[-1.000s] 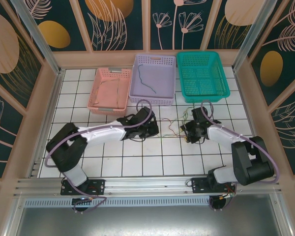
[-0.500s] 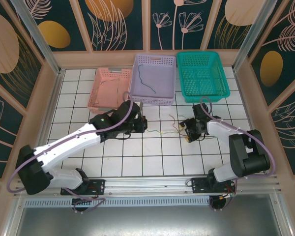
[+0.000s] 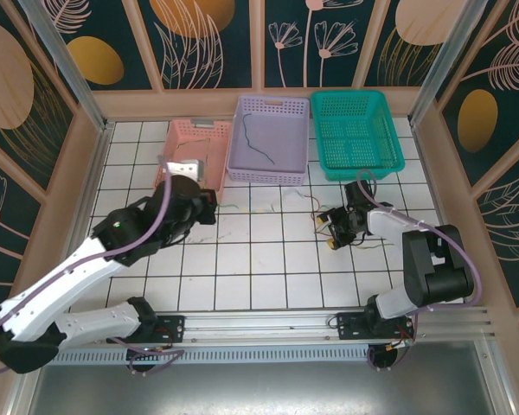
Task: Untangle the cables
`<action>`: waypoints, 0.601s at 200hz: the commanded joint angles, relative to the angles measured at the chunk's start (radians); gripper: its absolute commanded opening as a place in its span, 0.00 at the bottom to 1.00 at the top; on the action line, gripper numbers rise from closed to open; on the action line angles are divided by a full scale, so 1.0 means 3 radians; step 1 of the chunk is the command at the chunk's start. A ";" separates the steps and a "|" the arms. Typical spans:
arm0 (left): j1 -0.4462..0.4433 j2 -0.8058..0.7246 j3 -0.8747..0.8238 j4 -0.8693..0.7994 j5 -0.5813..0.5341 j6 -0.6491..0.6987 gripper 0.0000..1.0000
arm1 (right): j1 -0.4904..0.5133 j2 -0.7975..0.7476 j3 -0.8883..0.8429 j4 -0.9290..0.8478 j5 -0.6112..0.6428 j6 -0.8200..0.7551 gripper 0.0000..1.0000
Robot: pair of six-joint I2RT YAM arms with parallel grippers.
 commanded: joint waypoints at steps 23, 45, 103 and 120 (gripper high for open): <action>0.0012 -0.0184 0.0218 -0.0095 -0.0570 0.0180 0.00 | -0.0126 0.0188 0.0004 0.0143 0.0645 -0.0218 0.65; 0.0008 -0.0261 0.0180 0.0096 -0.0516 0.0257 0.00 | -0.0099 0.0101 0.0049 0.0143 0.0652 -0.0283 0.65; 0.0011 -0.0157 -0.0071 0.0629 -0.0475 -0.0042 0.00 | 0.0254 -0.0633 0.0506 -0.0093 0.0945 -0.0707 0.68; 0.0008 -0.0094 -0.0175 0.0832 -0.0426 -0.0133 0.00 | 0.0347 -0.0866 0.0588 -0.0173 0.0967 -0.0746 0.68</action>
